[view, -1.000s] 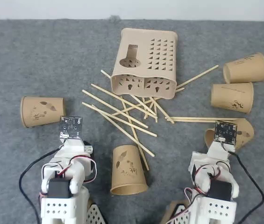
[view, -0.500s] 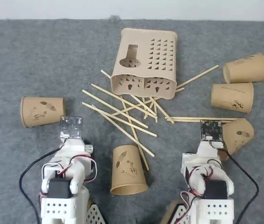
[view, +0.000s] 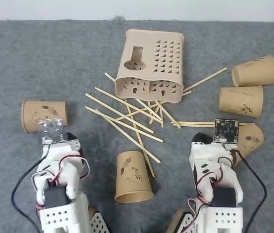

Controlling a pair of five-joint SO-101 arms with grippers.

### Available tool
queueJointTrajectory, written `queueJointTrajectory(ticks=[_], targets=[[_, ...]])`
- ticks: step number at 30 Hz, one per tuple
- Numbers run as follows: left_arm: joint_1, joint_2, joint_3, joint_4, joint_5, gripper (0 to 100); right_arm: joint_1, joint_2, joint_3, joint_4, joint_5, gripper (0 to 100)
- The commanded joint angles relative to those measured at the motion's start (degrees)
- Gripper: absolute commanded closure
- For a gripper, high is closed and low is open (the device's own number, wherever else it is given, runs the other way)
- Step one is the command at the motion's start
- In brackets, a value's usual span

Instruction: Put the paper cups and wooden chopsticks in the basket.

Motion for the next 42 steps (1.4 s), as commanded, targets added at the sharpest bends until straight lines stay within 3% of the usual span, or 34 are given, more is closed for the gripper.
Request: queueJointTrajectory(ticks=[1,6,9,13,26,34,42], targets=[[4.3,-0.9,-0.7,-5.5,-4.0,99,3.5,0.7,1.2,0.7,3.3,98.9],[8.1,-0.6,-5.2,-5.8,0.2,90,3.6,1.0,1.2,0.8,13.5,98.9],[8.7,-0.2,-9.3,-4.0,3.7,83,3.6,0.6,1.2,1.8,14.2,98.9],[10.2,6.7,-15.2,-4.1,4.0,84,3.6,0.6,1.2,2.0,14.2,98.9],[18.4,60.7,-45.2,-8.7,11.9,85,3.9,0.6,1.2,2.2,14.4,98.9],[20.8,82.1,-52.8,-19.5,12.0,85,3.9,0.6,1.2,2.2,14.6,98.9],[21.3,93.6,-53.0,-38.3,11.8,85,3.9,0.6,1.2,1.9,14.6,98.9]])
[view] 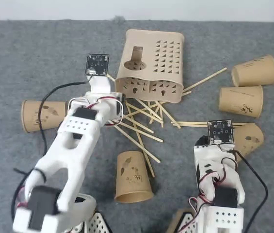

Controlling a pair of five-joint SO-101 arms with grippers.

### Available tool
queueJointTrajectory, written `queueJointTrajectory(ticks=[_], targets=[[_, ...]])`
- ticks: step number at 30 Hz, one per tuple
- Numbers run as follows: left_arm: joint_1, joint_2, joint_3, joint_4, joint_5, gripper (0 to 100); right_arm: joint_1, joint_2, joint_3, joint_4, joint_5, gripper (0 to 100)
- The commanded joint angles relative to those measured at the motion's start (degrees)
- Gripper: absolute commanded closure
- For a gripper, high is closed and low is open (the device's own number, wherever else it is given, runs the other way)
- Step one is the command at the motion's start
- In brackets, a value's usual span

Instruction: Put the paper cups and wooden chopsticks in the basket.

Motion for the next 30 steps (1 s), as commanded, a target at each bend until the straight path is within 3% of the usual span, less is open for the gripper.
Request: queueJointTrajectory(ticks=[1,7,10,13,17,24,30], targets=[[0.5,2.8,-2.9,-9.0,0.8,85,0.8,0.4,1.2,0.3,1.0,98.9],[0.2,14.2,-3.2,-23.2,1.8,86,0.7,0.4,1.2,0.3,1.0,98.9],[0.1,18.2,-3.2,-32.5,8.8,86,0.6,0.4,1.2,0.3,1.0,98.9],[0.6,18.7,-2.4,-35.8,12.7,86,0.6,0.4,1.2,0.3,1.0,98.9],[2.0,17.2,-2.4,-33.8,9.8,100,0.7,0.4,1.2,0.3,1.0,98.9],[2.8,6.0,-2.5,-21.9,9.7,99,0.7,0.4,1.2,0.3,1.1,98.9],[0.4,-7.2,-8.3,-8.1,17.8,99,0.7,0.4,1.2,0.3,1.1,98.9]])
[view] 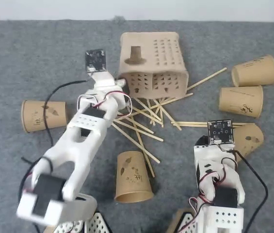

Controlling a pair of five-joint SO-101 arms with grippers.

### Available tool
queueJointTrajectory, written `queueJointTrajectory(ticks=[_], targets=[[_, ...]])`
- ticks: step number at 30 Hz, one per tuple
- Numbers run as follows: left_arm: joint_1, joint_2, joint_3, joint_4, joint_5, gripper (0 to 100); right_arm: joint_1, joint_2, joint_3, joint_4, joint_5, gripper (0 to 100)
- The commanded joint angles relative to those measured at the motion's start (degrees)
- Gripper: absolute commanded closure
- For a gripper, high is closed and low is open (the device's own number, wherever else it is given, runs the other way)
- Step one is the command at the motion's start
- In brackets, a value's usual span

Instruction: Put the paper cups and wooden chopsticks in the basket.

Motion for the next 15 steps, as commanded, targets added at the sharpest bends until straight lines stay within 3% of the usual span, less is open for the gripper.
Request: queueJointTrajectory(ticks=[1,7,15], targets=[[-1.7,-10.0,-8.7,10.5,4.3,99,0.7,0.4,1.2,0.3,1.1,98.9],[-1.4,-6.4,-27.0,27.0,5.9,99,0.7,0.4,1.2,0.3,1.1,98.9],[-3.1,9.3,-47.0,35.1,6.0,99,0.7,0.4,1.2,0.3,1.1,99.0]])
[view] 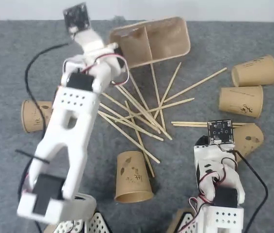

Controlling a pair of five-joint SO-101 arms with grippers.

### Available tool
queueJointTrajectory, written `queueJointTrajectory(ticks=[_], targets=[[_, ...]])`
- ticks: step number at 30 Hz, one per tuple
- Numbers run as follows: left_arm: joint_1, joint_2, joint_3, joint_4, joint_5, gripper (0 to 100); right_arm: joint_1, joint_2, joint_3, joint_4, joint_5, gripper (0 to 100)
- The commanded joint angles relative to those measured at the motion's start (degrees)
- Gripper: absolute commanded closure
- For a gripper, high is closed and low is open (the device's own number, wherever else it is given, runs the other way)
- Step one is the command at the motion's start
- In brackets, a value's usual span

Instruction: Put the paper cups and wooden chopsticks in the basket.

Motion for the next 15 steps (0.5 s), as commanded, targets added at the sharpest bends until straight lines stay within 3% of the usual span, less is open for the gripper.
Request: queueJointTrajectory(ticks=[1,10,15], targets=[[-2.5,4.2,-10.9,1.5,1.3,99,0.7,0.4,1.2,0.3,1.1,99.0],[-4.8,12.7,-30.4,6.2,9.1,99,0.5,0.4,1.2,0.3,1.1,99.0],[-4.5,13.1,-37.7,4.2,15.8,99,0.5,0.4,1.2,0.2,1.1,99.0]])
